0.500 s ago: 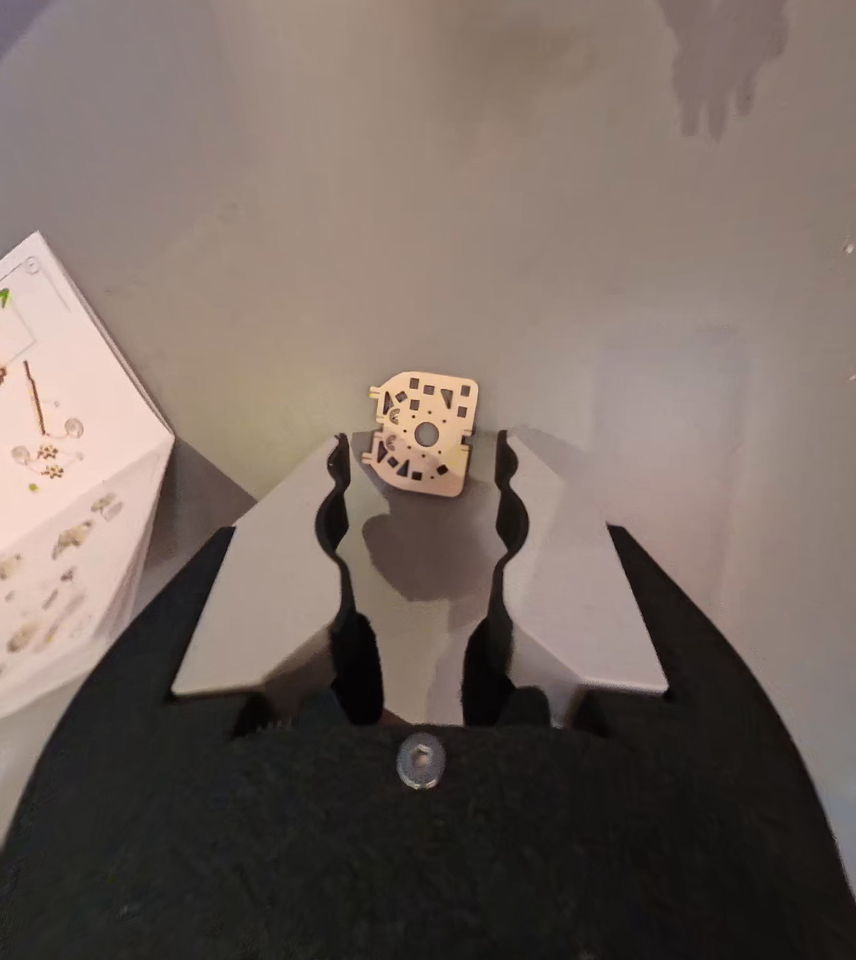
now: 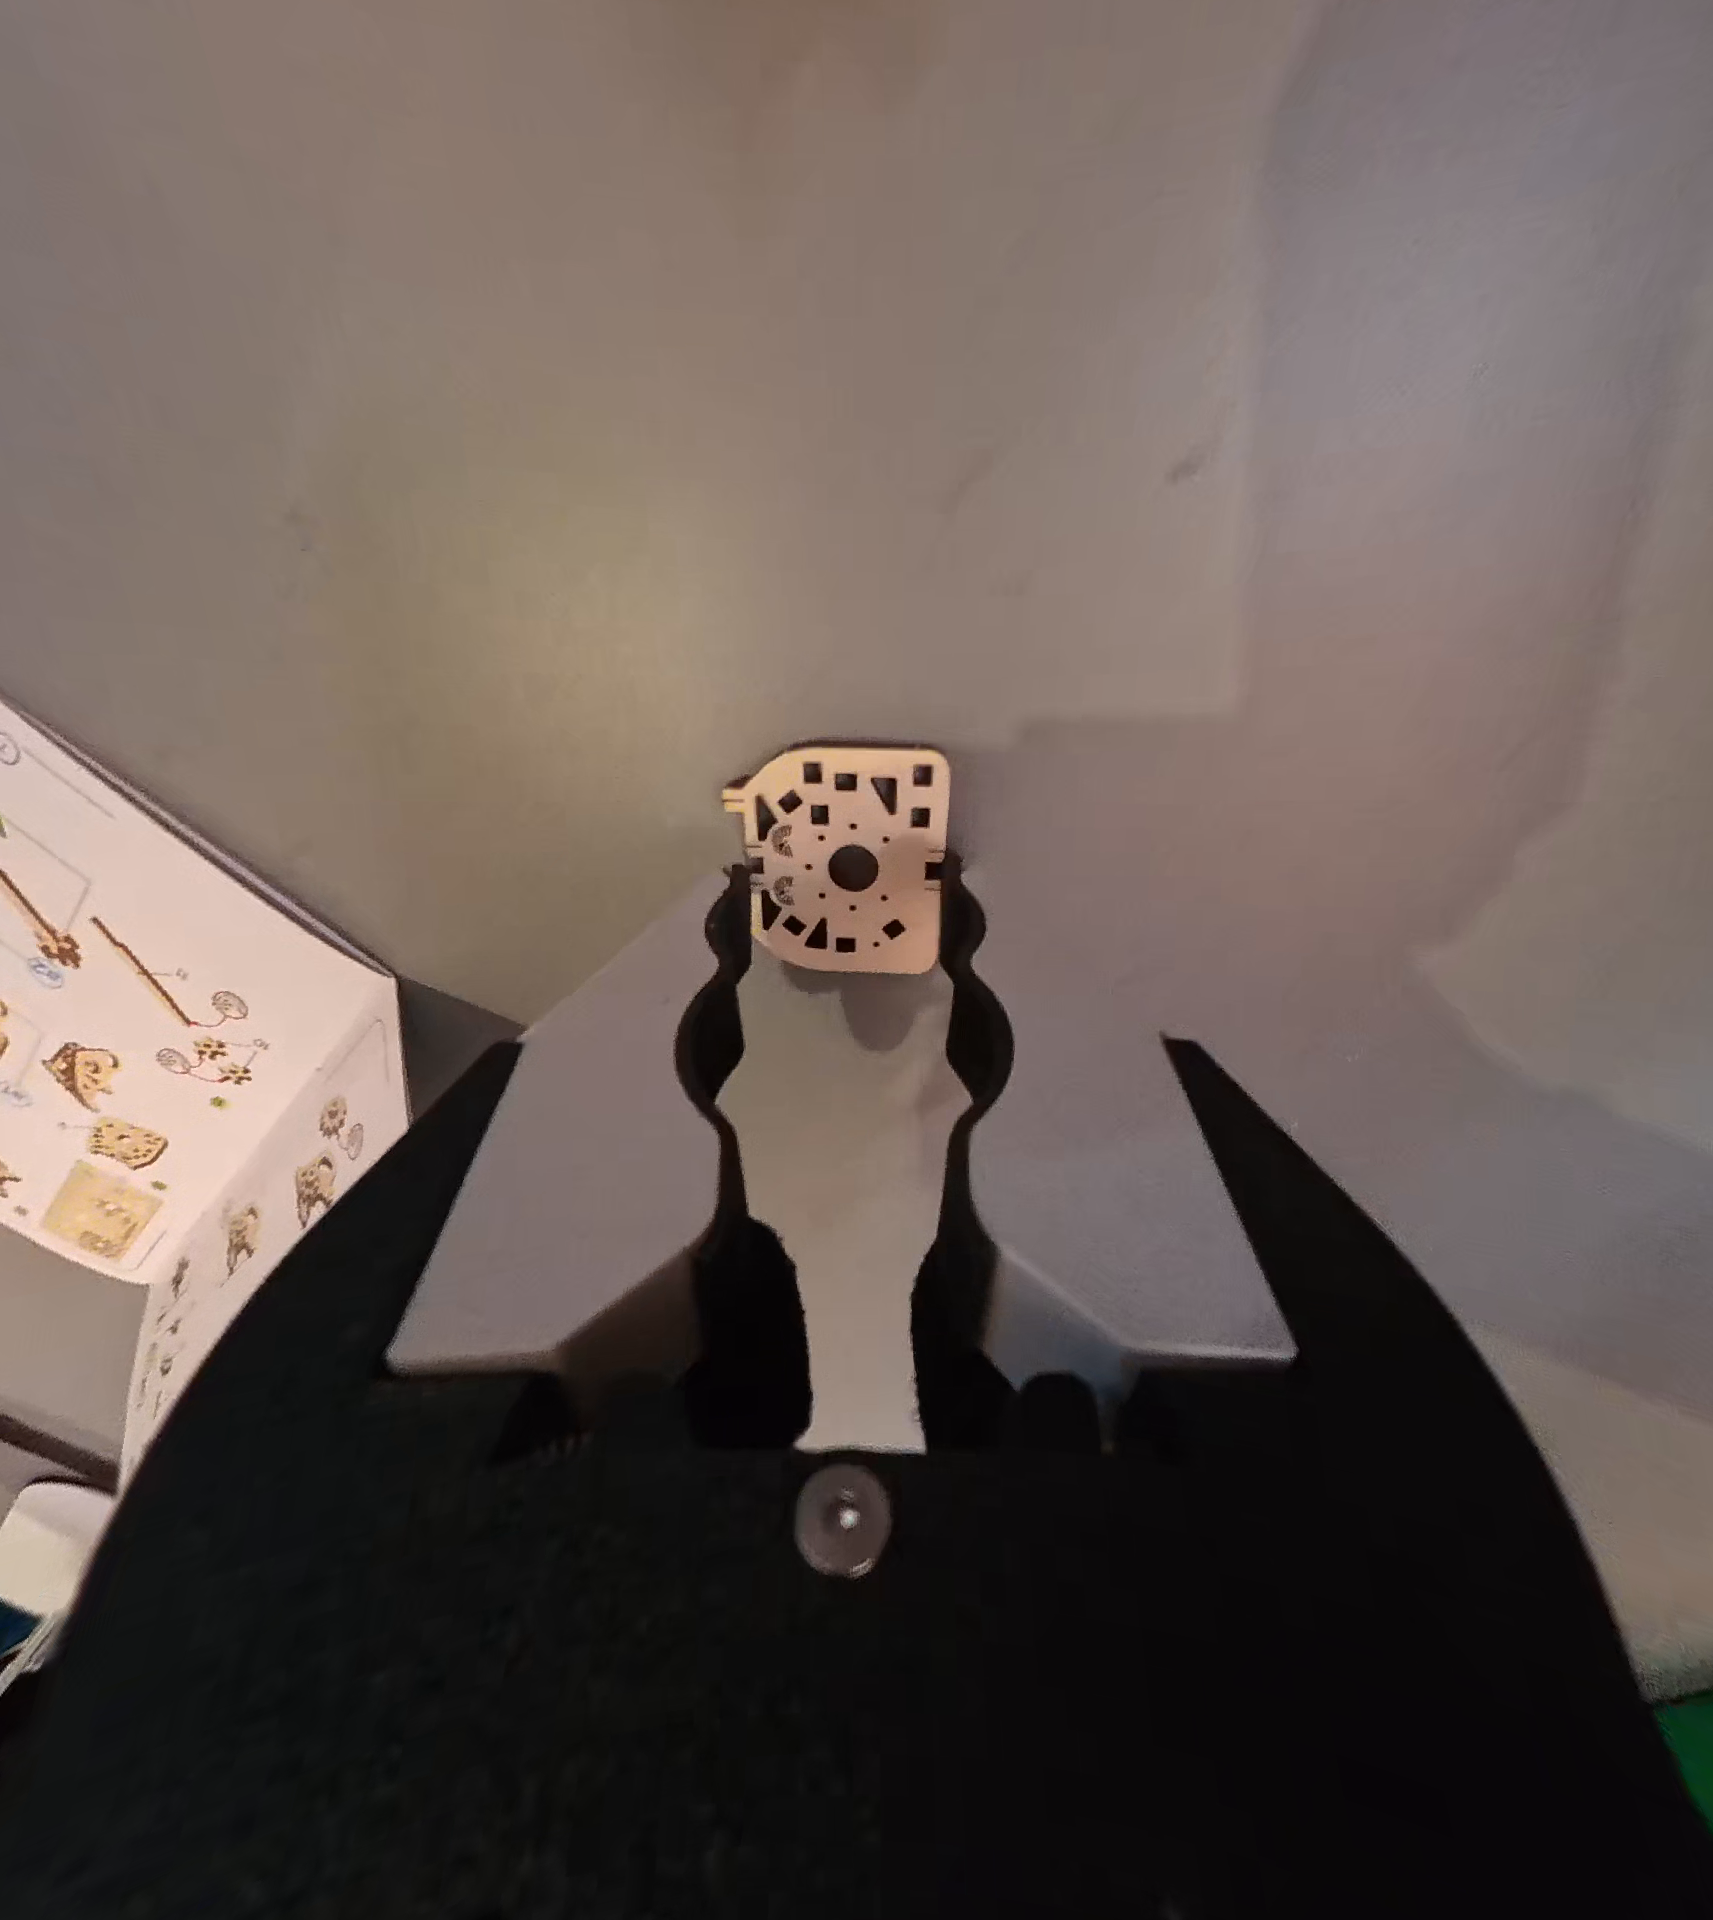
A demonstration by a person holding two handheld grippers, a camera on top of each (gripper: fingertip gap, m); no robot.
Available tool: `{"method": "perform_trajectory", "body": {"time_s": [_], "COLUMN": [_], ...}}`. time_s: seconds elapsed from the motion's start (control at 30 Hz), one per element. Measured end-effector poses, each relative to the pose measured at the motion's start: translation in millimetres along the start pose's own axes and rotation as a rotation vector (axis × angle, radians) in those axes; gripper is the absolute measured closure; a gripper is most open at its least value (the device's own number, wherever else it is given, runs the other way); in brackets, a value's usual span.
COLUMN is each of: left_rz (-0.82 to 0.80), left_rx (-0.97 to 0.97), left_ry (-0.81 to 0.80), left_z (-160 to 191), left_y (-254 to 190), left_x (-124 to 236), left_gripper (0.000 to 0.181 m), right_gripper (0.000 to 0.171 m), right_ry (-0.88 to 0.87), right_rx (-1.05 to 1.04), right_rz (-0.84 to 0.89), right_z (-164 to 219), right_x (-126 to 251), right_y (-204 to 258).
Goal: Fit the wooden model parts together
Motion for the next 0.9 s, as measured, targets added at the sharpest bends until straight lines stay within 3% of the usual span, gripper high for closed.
{"method": "perform_trajectory", "body": {"time_s": [0.1, 0.2, 0.3, 0.43, 0.5, 0.67, 0.8, 0.9], "left_rz": [-0.097, -0.213, -0.323, -0.221, -0.191, -0.200, -0.261, -0.268], "left_rx": [0.054, 0.216, 0.415, 0.532, 0.522, 0.465, 0.409, 0.374], "left_ry": [-0.118, -0.375, -0.837, -1.416, -1.602, -1.686, -1.799, -1.776], "left_z": [6, 8, 2, 4, 8, 11, 14, 12], "left_y": [-4, -11, -25, -49, -53, -53, -51, -53], "left_x": [1, 12, 43, 71, 77, 65, 54, 52], "left_gripper": [0.148, 0.147, 0.147, 0.147, 0.147, 0.148, 0.147, 0.147], "right_gripper": [0.159, 0.160, 0.159, 0.159, 0.160, 0.160, 0.160, 0.160], "right_ry": [-0.022, -0.040, -0.088, -0.156, -0.157, -0.182, -0.224, -0.250], "right_rx": [0.000, -0.011, -0.057, -0.138, -0.174, -0.226, -0.257, -0.264], "right_rz": [0.012, 0.006, -0.071, -0.258, -0.337, -0.458, -0.400, -0.388], "right_z": [-2, -3, -6, -16, -23, -36, -36, -34], "right_x": [6, 9, 11, 10, 3, -15, -21, -21], "right_y": [-2, -3, -1, 9, 15, 23, 13, 12]}}
Point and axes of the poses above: each gripper's, where its closed fingertips meet, x back along the fingers, z out of its underside, y = z × x across the jaws, the point moved 8 cm from there along x, back along the fingers, and after that the axes turned 6 degrees about x, right-handed, at the moved point
